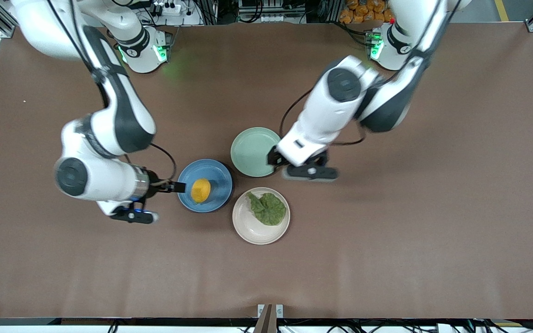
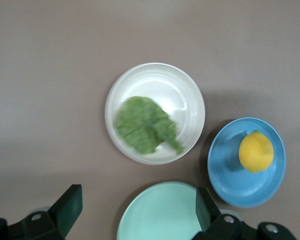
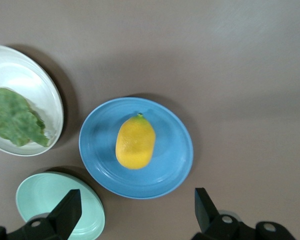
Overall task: Pick lemon and lettuce from blue and beige plates
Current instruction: 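Reach the right gripper to the lemon while the left gripper reaches the lettuce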
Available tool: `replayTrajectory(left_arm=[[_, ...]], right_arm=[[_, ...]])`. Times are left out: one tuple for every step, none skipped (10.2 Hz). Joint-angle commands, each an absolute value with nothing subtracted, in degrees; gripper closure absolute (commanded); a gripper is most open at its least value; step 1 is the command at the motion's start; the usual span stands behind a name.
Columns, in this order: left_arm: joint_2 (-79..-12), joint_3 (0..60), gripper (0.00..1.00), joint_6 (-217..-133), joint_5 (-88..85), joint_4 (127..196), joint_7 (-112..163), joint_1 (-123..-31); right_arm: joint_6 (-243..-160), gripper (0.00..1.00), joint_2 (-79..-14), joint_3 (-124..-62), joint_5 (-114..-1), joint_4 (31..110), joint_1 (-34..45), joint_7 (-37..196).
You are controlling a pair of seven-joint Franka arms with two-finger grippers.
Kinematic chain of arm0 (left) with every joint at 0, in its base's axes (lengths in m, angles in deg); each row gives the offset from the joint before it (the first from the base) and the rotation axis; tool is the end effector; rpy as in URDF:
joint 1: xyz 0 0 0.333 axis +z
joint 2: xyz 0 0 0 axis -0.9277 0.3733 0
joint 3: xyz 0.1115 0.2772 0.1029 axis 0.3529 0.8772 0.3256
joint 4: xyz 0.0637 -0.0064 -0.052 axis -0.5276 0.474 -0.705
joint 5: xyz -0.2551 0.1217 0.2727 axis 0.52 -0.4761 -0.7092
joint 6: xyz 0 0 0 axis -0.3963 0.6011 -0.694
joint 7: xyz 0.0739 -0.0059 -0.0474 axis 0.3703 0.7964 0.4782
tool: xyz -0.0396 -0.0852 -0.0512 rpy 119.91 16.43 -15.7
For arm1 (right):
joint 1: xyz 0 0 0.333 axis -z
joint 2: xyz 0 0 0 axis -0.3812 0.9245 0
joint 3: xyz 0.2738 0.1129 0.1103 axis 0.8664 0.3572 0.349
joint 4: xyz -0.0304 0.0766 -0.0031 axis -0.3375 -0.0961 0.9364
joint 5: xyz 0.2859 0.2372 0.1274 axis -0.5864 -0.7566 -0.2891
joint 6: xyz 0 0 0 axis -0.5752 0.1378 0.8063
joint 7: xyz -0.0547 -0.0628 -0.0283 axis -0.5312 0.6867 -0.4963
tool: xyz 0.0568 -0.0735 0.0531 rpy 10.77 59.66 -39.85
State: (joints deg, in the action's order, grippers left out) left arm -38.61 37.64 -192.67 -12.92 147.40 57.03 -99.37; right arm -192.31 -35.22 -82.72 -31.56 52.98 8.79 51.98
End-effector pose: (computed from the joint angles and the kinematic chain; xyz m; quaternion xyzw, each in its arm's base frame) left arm 0.5626 -0.4691 0.3800 0.9877 -0.0240 0.0972 0.1198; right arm 0.6595 0.2266 0.3374 -0.9872 0.0729 0.1186 0.0774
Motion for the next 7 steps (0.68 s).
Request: replayTrajectory(left_arm=[[-28.75,38.98,0.00,-204.13,-21.11,143.76,59.35,-103.75],[-26.11,41.24,0.00,-208.09,-21.92,143.76,59.35,-106.38],[-24.08,45.62,0.00,-211.09,-21.93,143.76,59.26,-110.58],[-22.15,49.58,0.00,-212.86,-21.93,143.59,58.65,-113.75],[-20.65,51.79,0.00,-215.93,-22.10,143.59,58.12,-115.09],[-19.50,52.34,0.00,-218.39,-23.06,143.59,56.12,-115.28],[-18.45,52.95,0.00,-220.51,-23.24,143.50,54.18,-115.28]], right_arm=[[-198.42,0.00,-31.80,-82.27,-31.87,55.39,5.72,47.60],[-200.27,0.00,-30.82,-82.27,-31.26,56.44,5.62,47.76],[-202.98,0.00,-30.47,-82.10,-30.12,58.02,5.27,47.77],[-204.92,0.00,-30.03,-82.01,-29.24,59.60,4.57,47.77],[-206.42,0.00,-30.02,-81.75,-27.49,61.44,4.56,47.77],[-207.31,0.00,-30.02,-81.48,-26.95,61.90,4.56,47.59],[-207.84,0.00,-29.59,-81.48,-26.95,61.99,4.56,47.59]])
